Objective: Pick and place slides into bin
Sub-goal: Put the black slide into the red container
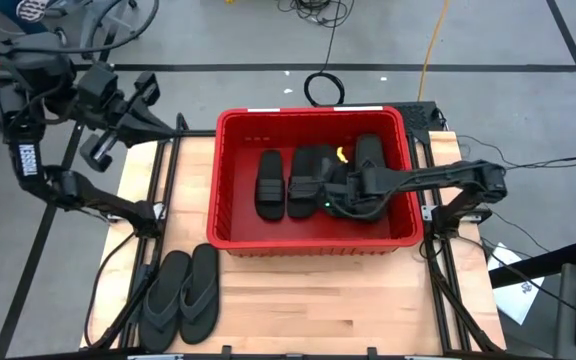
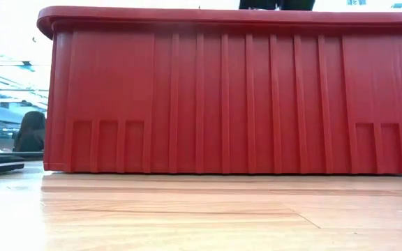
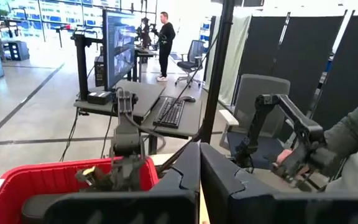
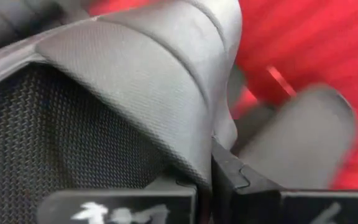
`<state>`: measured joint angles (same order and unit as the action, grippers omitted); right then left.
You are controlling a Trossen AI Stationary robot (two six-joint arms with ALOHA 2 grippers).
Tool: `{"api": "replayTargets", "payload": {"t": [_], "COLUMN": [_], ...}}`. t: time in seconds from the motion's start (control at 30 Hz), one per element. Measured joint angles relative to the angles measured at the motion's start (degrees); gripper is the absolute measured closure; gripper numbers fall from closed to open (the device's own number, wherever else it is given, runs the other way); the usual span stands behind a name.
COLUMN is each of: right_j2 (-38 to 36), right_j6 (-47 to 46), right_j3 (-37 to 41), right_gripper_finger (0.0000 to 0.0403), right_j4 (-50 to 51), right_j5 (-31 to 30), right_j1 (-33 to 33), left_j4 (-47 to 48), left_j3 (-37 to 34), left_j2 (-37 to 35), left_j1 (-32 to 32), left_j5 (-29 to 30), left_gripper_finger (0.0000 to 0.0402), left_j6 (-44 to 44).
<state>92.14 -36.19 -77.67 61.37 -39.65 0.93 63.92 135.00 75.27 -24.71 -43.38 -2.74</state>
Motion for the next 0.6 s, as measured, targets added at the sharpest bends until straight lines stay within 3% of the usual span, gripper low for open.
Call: {"api": "replayTargets", "payload": {"t": [0.17,0.33,0.6], "right_j2": [3.56,4.37,4.32], "right_j6": [-3.14,3.24,2.78], "right_j3": [-0.17,-0.09,-0.07], "right_gripper_finger": [0.0402,0.04,0.0393], "right_j4": [8.51,4.05,2.65], "right_j5": [-0.73,0.27,5.9], "right_j1": [0.5,-0.24,1.08], "left_j4": [0.85,2.09,4.11], "left_j3": [0.0,0.0,-0.04], "left_j2": [-0.39,-0.2,0.67], "left_j1": [0.36,0.46,0.46], "left_j5": [0.08,1.47,2.95], "left_gripper_finger": [0.0394,0.0394,0.0394], "left_j6": [-0.64,0.8,1.0]}}
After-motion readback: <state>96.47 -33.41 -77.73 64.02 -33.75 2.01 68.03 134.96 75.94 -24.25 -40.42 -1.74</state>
